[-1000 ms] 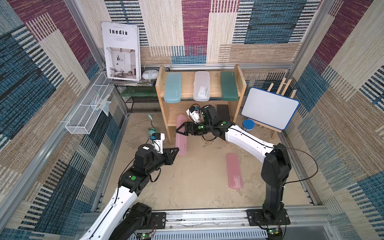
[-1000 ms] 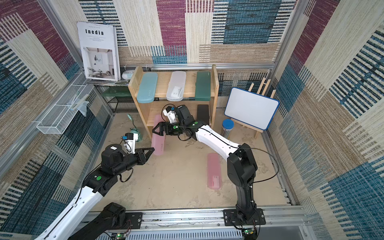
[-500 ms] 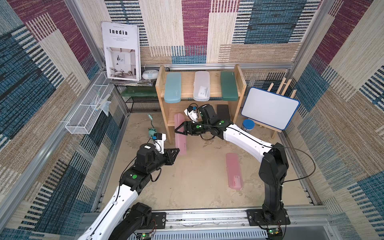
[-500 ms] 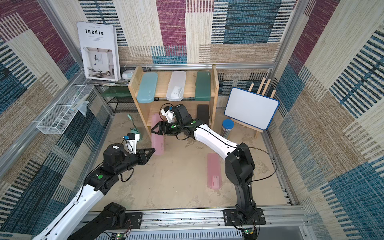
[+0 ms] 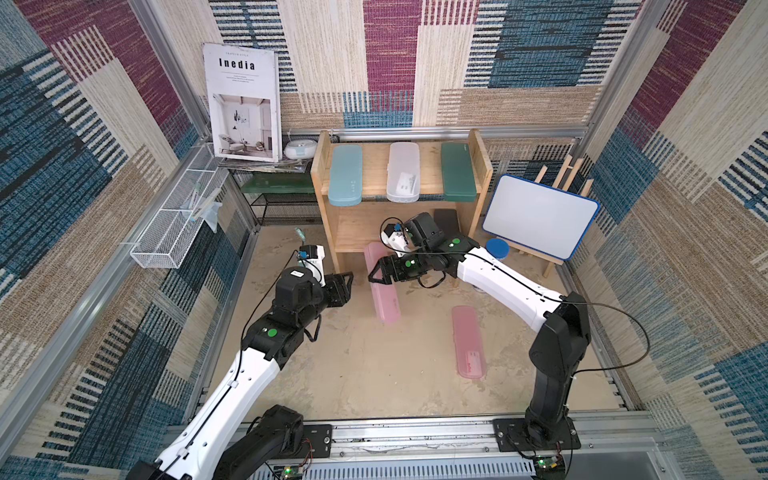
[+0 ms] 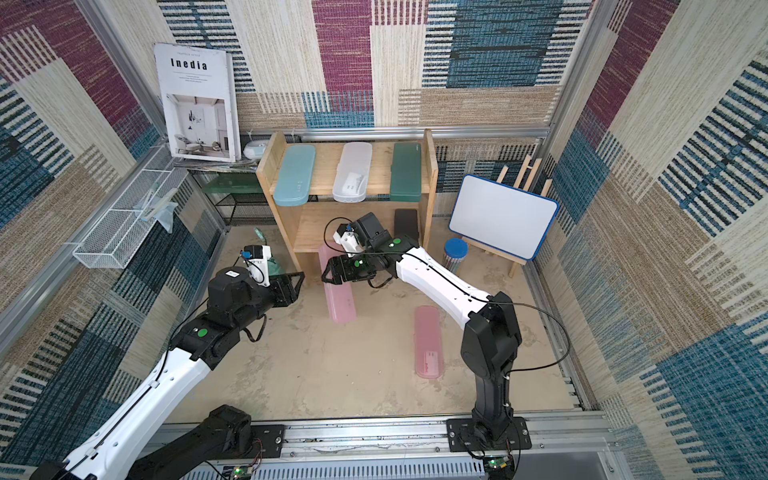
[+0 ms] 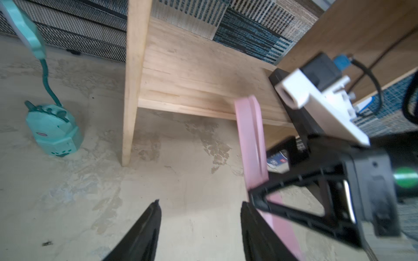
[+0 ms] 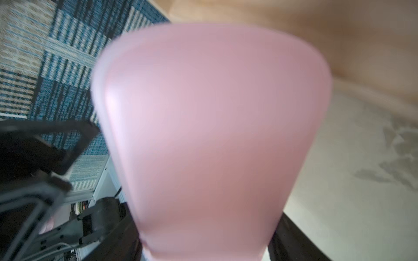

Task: Remove the pencil cases from the shelf
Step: Pick up the pencil case from the shelf, then place the pencil case at the center of the board.

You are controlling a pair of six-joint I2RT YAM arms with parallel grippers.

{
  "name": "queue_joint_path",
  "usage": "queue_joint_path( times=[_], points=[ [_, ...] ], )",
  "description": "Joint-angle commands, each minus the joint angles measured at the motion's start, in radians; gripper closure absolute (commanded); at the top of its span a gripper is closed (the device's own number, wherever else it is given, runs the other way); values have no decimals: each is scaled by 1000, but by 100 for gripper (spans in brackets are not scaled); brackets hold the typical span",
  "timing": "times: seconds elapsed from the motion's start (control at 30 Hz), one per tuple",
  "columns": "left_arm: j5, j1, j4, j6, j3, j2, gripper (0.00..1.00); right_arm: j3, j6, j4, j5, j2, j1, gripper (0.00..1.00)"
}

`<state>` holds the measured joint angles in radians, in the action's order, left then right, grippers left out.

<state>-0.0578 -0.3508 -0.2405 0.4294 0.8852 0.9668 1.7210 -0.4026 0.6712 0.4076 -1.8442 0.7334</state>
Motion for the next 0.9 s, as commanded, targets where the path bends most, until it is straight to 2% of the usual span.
queue_joint_path(
  times=[0.0, 0.13, 0.3, 0.53, 0.67, 0.87],
  points=[
    [60, 2, 23, -37, 24, 54, 39, -119, 15, 114, -29, 77, 13, 31],
    [20, 1, 136, 4, 31, 146, 39, -270, -47, 157, -59, 178, 25, 32],
    [-20, 2, 173, 31, 102, 262, 38, -443, -175, 160, -97, 295, 46, 32],
    [-57, 1, 174, 20, 152, 334, 38, -672, -360, 126, -220, 421, 50, 32],
    [-72, 1, 158, 11, 163, 355, 38, -732, -392, 79, -259, 398, 47, 30],
    [-76, 1, 141, 1, 173, 365, 38, -676, -356, 71, -297, 254, 46, 29]
  ],
)
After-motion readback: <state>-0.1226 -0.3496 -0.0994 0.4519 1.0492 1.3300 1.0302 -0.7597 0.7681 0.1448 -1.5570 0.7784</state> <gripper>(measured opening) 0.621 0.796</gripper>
